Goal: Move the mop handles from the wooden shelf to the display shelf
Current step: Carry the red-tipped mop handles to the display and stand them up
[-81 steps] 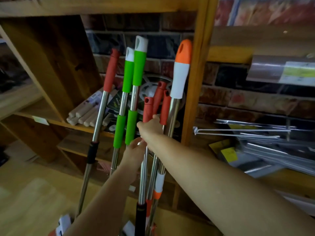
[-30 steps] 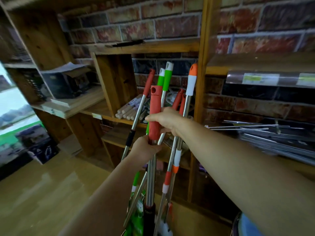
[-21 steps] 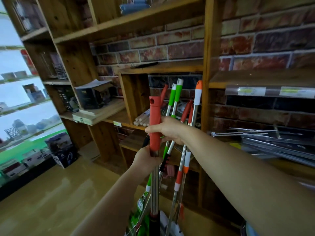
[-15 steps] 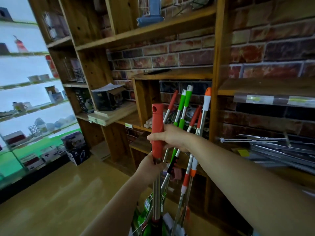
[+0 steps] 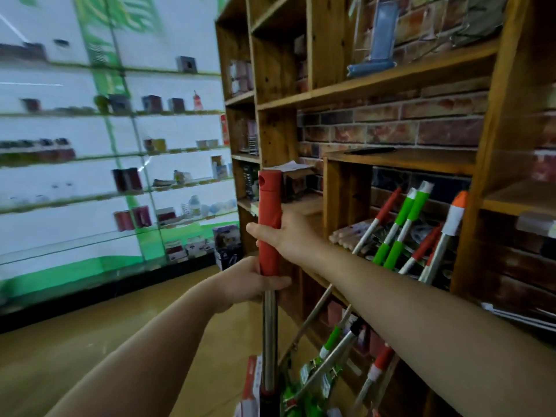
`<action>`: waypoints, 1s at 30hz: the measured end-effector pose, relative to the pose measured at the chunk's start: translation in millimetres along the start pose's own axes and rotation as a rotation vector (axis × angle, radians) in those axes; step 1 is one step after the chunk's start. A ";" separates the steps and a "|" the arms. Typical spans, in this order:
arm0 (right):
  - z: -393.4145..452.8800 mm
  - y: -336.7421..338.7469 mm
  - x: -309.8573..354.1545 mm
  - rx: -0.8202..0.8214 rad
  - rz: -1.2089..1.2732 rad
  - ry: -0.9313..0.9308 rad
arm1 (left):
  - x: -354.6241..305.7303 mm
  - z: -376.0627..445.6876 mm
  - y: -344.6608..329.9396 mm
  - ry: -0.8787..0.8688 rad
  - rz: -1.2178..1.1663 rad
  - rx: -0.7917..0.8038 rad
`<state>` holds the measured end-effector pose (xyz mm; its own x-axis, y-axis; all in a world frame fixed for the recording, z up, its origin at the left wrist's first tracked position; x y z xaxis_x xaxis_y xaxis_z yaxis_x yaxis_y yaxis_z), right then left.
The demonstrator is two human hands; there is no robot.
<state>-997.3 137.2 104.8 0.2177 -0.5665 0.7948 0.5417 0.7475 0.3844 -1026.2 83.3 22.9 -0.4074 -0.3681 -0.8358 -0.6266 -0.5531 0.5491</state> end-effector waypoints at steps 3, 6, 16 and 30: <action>-3.2 -11.5 27.4 0.053 -0.006 0.082 | -4.7 -25.2 16.0 0.009 -0.003 -0.061; -10.7 -25.6 48.5 0.107 0.011 0.127 | -8.7 -51.4 27.9 0.007 0.007 -0.119; -30.7 -65.8 132.7 0.303 0.327 0.151 | -29.8 -137.8 88.8 0.007 -0.047 -0.500; -103.2 -182.2 275.2 0.647 0.748 0.053 | -25.6 -303.6 192.7 0.057 0.042 -1.006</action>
<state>-952.3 -190.8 205.0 0.3678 0.1255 0.9214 -0.2942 0.9557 -0.0127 -934.8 -240.8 151.8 -0.3673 -0.4225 -0.8286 0.2502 -0.9029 0.3495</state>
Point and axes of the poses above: each hand's wrist, its own z-axis towards the middle knuckle, its own y-axis out of the back of the hand, x = y × z, the point moved 9 cm from there along z, towards the middle knuckle, and after that the axes turned 8 degrees about -x, right-handed, at the moved point
